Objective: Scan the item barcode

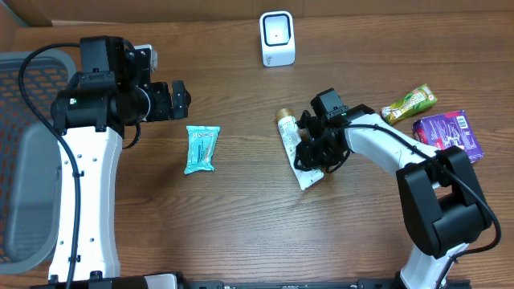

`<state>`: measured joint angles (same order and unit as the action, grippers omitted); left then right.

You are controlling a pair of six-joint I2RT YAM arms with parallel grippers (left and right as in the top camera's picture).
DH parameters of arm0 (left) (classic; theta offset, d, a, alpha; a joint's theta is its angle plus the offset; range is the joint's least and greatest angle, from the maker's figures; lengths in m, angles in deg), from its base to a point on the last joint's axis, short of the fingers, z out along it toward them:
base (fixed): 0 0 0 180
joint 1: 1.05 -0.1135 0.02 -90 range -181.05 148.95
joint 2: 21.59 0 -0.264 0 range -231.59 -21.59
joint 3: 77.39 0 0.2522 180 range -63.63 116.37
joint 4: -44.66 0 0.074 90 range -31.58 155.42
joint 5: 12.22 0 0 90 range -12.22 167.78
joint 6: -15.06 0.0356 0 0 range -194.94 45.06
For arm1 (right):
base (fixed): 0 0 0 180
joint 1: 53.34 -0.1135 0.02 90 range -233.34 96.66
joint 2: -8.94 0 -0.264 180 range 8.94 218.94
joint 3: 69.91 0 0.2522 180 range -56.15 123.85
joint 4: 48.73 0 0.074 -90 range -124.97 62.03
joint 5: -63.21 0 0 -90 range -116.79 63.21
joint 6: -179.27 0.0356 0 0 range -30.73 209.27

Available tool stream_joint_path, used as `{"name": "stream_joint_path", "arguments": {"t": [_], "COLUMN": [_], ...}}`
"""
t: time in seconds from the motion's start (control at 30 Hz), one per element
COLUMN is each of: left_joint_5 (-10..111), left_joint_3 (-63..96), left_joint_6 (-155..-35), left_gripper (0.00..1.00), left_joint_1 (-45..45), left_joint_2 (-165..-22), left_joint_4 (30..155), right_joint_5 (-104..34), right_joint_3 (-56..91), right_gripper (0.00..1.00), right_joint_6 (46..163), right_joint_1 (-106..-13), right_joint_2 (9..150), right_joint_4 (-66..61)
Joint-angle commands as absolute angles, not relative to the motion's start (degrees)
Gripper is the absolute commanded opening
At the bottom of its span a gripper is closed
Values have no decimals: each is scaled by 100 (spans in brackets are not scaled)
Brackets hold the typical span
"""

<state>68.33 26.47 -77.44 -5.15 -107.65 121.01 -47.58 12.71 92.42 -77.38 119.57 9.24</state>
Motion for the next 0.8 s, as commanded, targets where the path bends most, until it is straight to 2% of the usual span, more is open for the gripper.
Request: {"name": "stream_joint_path", "arguments": {"t": [0.0, 0.17, 0.3, 0.37, 0.77], "left_joint_5": [6787, 6787, 6787, 6787, 6787], "left_joint_3": [2754, 2754, 2754, 2754, 2754], "left_joint_6": [-7600, -7600, -7600, -7600, -7600], "left_gripper": [99, 100, 100, 100, 100], "left_joint_1": [-478, -478, -478, -478, -478], "left_joint_2": [-10785, -10785, -10785, -10785, -10785], "left_joint_4": [12106, 12106, 12106, 12106, 12103], "right_joint_5": [-4887, -5781, -7086, -7291, -7272], "right_joint_3": [1238, 1319, 1385, 1385, 1706], "right_gripper": [28, 20, 4, 4, 4], "right_joint_6": [9271, 9273, 9315, 9828, 9795], "right_joint_1": [-7727, -7685, -7685, -7700, -7652], "right_joint_2": [12051, 12049, 12049, 12049, 11209], "right_joint_4": [880, 1035, 815, 419, 130]}}
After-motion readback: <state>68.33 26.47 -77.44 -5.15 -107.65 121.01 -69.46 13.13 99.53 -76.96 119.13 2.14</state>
